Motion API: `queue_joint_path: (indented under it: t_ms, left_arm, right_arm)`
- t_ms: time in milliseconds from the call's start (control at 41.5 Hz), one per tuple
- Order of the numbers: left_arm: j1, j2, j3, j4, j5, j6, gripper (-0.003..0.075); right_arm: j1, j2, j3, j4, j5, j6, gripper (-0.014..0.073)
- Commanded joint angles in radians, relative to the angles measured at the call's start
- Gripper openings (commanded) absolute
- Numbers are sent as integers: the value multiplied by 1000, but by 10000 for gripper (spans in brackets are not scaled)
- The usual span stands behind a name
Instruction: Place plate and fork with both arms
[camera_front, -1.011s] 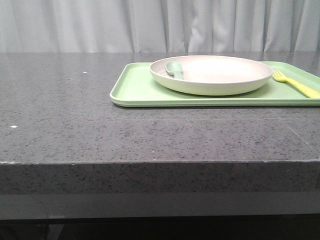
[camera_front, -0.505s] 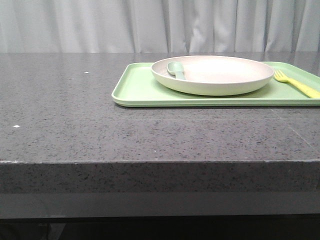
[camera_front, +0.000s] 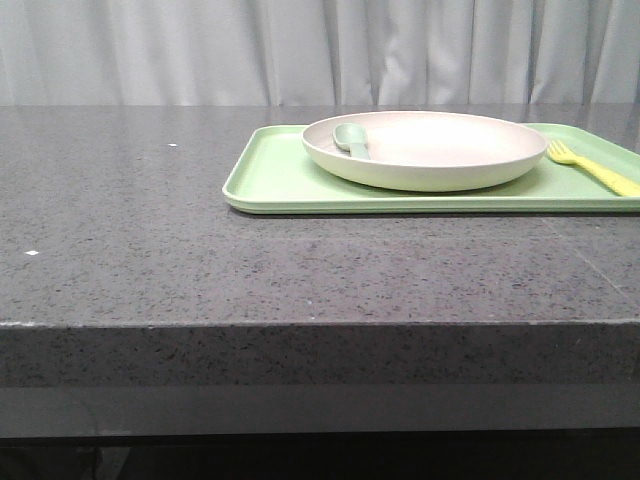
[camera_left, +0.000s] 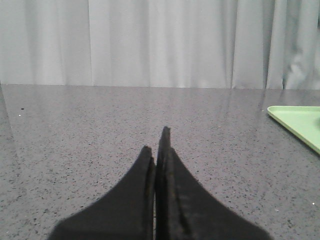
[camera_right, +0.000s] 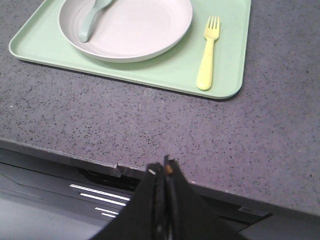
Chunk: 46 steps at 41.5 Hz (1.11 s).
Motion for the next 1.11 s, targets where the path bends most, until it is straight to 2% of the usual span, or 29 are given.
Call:
queue_joint_path:
  t_ms: [0, 241, 505, 722, 915, 1083]
  left_arm:
    - [2, -21, 3, -10, -81, -2, -18]
    - [2, -21, 3, -10, -81, -2, -18]
    - [2, -21, 3, -10, -81, -2, -18]
    - [2, -21, 3, -10, -81, -2, -18]
    - [2, -20, 3, -10, -81, -2, -18]
    - [2, -20, 3, -10, -81, -2, -18]
  right_arm:
    - [2, 6, -22, -3, -70, 0, -68]
    - [-21, -80, 49, -22, -123, 0, -68]
    - [-145, -370, 455, -28, -608, 0, -68]
    - [-201, -489, 724, -28, -885, 0, -68]
    - [-201, -489, 835, -27, -1041, 0, -68]
    - [-201, -489, 831, -27, -1040, 0, -68]
